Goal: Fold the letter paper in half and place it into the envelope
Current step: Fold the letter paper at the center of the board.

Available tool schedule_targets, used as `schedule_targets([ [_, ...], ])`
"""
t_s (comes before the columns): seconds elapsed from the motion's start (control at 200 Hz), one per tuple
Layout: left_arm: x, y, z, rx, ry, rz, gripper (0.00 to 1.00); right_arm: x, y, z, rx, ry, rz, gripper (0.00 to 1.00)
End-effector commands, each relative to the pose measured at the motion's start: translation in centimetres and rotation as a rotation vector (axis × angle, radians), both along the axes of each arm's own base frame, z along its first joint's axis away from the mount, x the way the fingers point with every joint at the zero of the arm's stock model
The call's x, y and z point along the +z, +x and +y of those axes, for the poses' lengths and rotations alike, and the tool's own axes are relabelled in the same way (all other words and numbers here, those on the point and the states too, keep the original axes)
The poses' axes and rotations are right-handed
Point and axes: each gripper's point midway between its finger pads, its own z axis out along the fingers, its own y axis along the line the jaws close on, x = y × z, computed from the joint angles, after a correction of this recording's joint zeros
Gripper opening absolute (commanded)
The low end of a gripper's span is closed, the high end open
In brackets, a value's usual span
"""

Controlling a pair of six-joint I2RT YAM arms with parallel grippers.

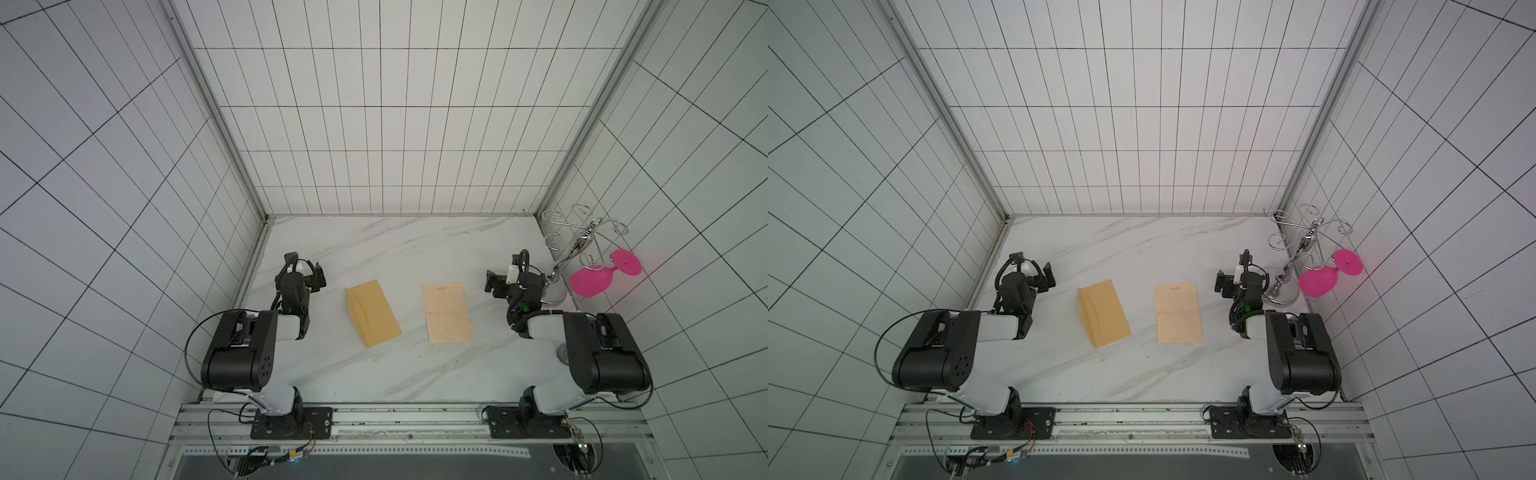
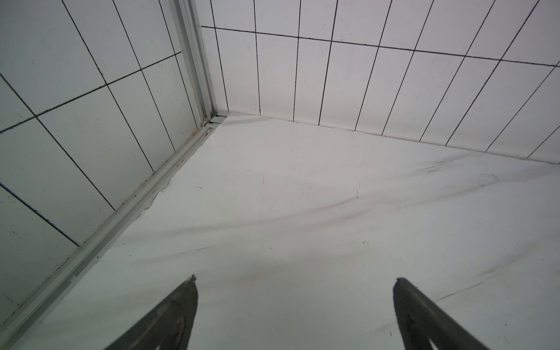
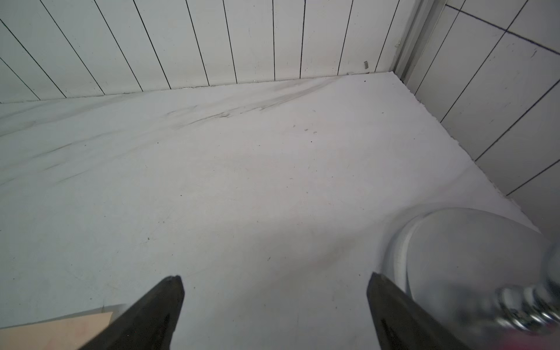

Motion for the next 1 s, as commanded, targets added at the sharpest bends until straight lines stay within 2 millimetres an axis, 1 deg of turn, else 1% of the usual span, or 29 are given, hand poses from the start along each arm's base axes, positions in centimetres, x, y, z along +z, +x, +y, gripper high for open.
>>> schedule_targets([
  [0.0,0.33,-0.26,0.08,0.0,-0.002,-0.01,0.99,-0.23,-0.48,-0.18,0.005,-0.007,0.01,0.99],
  [0.895,0.36,-0.24,0.2,0.004,-0.003,-0.009,0.99,-0.14,-0.47,-0.16,0.006,-0.004,0.007,0.99],
  [0.994,0.14,-0.18,0.3,0.005,-0.015,0.017,0.99,-0.2,-0.48,-0.3,0.0,-0.002,0.009,0.99],
])
